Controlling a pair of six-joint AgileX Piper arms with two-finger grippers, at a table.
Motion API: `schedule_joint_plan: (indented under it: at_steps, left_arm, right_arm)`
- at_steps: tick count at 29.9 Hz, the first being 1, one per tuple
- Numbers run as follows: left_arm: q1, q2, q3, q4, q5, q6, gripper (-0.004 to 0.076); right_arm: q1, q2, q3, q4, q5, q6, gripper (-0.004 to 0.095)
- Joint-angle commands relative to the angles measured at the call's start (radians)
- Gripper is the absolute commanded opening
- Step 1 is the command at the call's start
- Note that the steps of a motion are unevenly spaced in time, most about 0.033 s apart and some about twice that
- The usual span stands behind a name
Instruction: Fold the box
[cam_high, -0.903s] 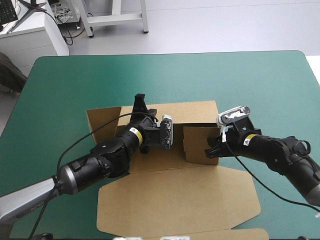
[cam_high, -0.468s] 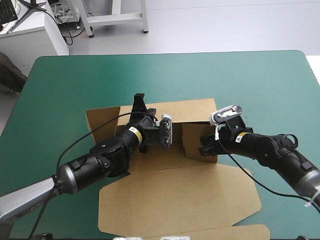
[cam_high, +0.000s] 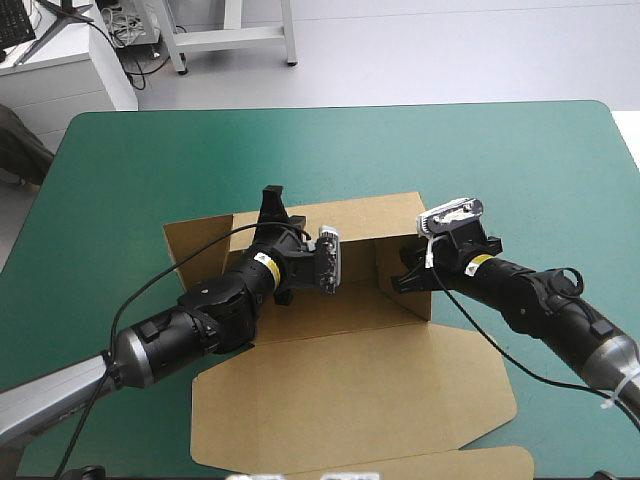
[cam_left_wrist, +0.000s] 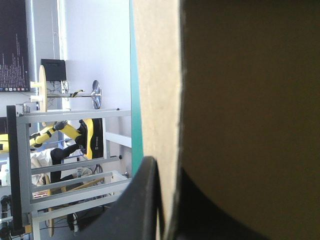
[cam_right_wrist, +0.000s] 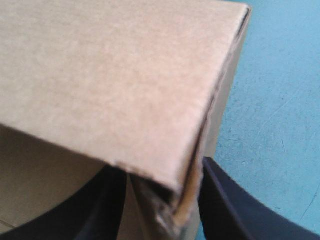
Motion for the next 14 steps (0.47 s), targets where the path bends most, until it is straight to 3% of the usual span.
schedule_joint_plan:
  at_steps: [1,6,9,12,14]
  left_arm:
    - [-0.016,-0.017,-0.006,-0.089,-0.068,-0.023,-0.001]
    - [-0.016,-0.017,-0.006,-0.089,-0.068,-0.023,-0.001]
    - [-0.016,-0.017,-0.006,-0.089,-0.068,-0.023,-0.001]
    - [-0.016,-0.017,-0.006,-0.089,-0.068,-0.023,-0.001]
    - [-0.016,-0.017,-0.006,-0.085,-0.068,-0.023,-0.001]
  right_arm:
    - [0.008,0.005,-0.04,0.027,-0.123,-0.011,0.0372]
    - [0.008,0.09,-0.04,0.045,-0.113,0.0,0.0339]
    - [0.008,0.131,-0.04,0.054,-0.108,0.0,0.0204]
    - [0.008,0.144,-0.04,0.078,-0.082,-0.007,-0.0017]
    - [0.008,0.144,-0.04,0.083,-0.082,-0.004,-0.0009]
